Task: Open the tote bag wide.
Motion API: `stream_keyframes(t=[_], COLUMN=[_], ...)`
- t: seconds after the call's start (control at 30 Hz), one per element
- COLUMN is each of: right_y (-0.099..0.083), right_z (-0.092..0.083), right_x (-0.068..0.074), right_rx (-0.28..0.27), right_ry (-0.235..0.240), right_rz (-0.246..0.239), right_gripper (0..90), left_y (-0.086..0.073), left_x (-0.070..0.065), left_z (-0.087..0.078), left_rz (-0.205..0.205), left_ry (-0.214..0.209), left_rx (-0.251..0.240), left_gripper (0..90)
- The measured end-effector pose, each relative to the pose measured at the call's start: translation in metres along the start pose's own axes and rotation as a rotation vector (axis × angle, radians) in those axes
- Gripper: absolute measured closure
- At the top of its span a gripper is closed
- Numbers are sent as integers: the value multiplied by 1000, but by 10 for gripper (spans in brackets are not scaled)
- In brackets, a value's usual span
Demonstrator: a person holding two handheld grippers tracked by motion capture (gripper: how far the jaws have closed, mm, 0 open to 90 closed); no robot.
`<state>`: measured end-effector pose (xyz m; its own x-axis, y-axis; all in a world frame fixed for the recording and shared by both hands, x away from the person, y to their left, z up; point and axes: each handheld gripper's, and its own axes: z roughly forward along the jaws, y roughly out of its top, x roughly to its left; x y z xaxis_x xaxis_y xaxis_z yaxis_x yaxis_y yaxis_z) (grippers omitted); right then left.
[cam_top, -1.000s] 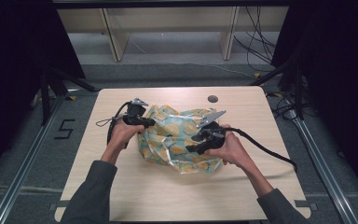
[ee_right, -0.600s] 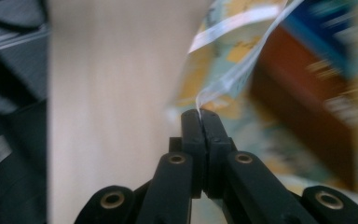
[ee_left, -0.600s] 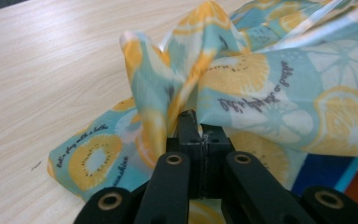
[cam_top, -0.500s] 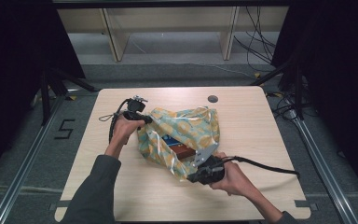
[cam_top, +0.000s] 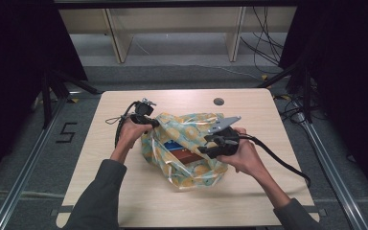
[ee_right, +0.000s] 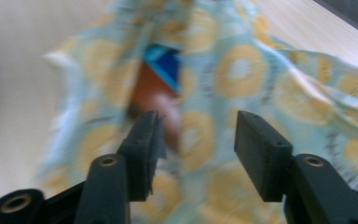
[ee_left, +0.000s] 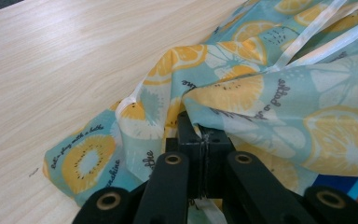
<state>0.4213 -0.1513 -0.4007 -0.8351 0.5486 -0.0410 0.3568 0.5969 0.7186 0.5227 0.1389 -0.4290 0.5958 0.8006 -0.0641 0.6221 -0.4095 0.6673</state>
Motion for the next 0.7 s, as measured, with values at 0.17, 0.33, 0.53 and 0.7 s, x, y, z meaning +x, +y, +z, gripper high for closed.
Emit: stream_keyframes(t=[0.17, 0.33, 0.53, 0.7], right_y=[3, -4, -4, 8], right_z=[42, 69, 60, 40], right_x=[3, 10, -2, -25], right_rx=[87, 190, 165, 80], right_ry=[-15, -42, -37, -102], right_rz=[-24, -75, -185, -78], right_gripper=[392, 388, 900, 900], left_y=[2, 1, -2, -9], left_x=[-3, -4, -2, -9], left_z=[-3, -6, -7, -6], left_rz=[12, 7, 13, 72], left_ry=[-22, -33, -32, -20], left_rx=[-6, -23, -25, -6], left_gripper=[881, 876, 866, 827])
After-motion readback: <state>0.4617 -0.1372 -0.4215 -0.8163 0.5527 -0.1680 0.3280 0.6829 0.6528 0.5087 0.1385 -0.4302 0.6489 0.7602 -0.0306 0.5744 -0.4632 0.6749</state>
